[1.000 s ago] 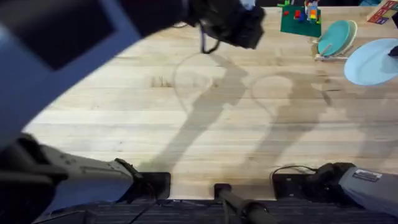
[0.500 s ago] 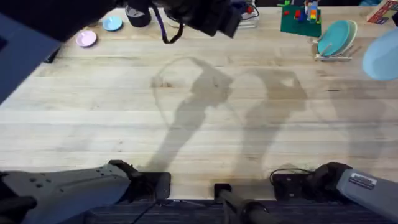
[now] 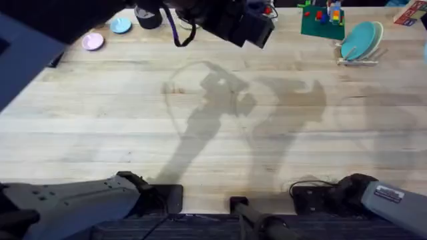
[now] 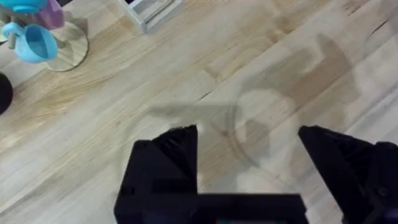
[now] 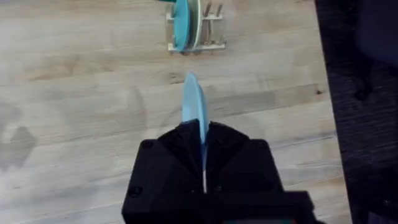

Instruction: Pick up the plates from the table one by one and place each into a slot on the dish rack.

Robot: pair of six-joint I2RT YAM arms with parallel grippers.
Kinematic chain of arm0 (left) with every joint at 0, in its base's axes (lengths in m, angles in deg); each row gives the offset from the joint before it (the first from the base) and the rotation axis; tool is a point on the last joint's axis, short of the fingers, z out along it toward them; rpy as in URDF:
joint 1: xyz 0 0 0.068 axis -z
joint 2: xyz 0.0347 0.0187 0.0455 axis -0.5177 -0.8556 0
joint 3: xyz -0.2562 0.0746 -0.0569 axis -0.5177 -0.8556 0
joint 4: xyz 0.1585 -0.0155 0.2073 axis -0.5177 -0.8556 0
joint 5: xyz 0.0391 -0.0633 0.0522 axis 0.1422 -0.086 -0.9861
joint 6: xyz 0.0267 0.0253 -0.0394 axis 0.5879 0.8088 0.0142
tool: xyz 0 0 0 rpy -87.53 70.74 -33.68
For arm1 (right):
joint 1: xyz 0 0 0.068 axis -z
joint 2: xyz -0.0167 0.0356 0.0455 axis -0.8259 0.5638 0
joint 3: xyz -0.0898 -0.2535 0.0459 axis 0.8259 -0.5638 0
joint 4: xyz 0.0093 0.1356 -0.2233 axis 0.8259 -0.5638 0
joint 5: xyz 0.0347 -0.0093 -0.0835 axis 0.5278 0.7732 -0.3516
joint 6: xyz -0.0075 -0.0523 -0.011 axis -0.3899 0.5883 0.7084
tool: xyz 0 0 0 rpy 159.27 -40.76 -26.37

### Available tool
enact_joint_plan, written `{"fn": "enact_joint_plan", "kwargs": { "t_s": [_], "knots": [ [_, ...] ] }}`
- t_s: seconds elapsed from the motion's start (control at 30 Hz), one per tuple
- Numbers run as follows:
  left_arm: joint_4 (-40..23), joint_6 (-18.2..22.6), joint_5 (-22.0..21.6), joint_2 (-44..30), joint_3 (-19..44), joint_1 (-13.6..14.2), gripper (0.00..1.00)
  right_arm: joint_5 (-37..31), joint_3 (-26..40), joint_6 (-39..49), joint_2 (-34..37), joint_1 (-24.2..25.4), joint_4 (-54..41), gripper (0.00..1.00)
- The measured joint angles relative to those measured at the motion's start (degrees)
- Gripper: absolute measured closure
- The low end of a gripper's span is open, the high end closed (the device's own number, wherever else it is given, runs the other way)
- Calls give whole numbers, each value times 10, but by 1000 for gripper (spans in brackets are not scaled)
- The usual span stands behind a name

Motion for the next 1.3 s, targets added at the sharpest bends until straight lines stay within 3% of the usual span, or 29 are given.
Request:
{"fn": "enact_joint_plan", "kwargs": {
  "t_s": [0.4, 1.3],
  "knots": [
    [0, 0, 0, 0, 0, 0, 8, -3, 6, -1, 5, 0, 41, 972],
    [-3, 0, 0, 0, 0, 0, 7, -2, 10, -15, 166, -34, 205, 972]
  ]
}}
